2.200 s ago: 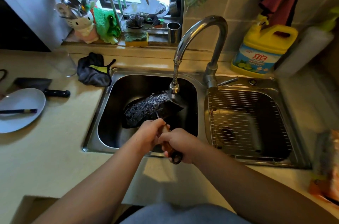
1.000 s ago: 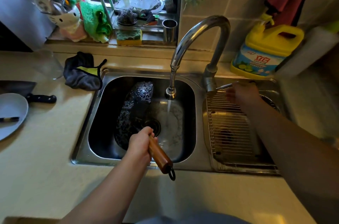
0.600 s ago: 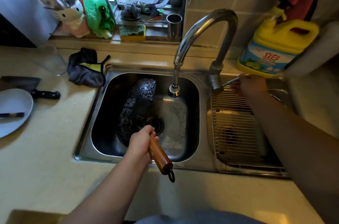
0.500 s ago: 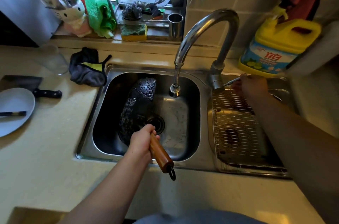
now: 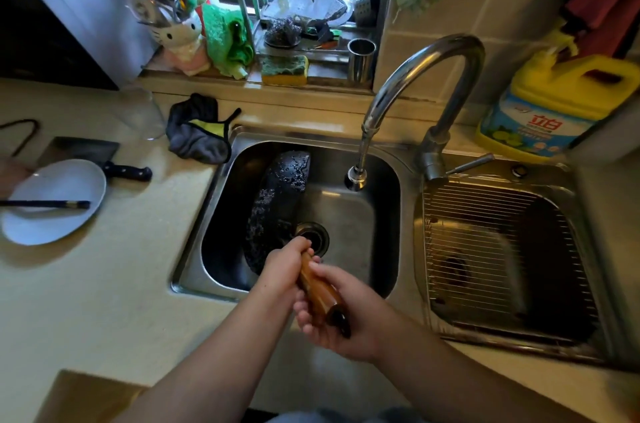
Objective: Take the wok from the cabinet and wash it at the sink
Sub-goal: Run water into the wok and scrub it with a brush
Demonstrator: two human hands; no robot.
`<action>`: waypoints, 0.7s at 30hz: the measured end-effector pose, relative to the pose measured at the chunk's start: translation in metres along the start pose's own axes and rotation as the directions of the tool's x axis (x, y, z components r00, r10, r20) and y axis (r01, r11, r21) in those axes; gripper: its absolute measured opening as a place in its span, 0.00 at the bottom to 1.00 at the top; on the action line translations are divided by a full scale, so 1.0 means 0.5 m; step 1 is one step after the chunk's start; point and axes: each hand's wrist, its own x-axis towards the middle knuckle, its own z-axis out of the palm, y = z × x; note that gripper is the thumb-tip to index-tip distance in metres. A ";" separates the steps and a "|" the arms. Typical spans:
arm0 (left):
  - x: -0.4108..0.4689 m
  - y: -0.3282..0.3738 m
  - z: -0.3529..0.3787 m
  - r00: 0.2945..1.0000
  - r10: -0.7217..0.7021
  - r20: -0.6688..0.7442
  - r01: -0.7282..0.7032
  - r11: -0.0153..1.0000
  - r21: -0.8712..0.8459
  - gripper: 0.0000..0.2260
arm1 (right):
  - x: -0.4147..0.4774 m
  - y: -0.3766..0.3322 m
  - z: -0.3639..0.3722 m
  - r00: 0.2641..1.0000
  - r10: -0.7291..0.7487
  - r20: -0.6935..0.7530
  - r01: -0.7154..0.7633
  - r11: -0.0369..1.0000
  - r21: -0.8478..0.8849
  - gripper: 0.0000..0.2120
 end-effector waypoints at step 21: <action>-0.015 -0.008 -0.105 0.952 -0.160 0.262 0.105 0.972 0.212 0.11 | 0.028 0.125 0.105 0.859 -0.380 -0.343 0.131 0.811 -0.570 0.13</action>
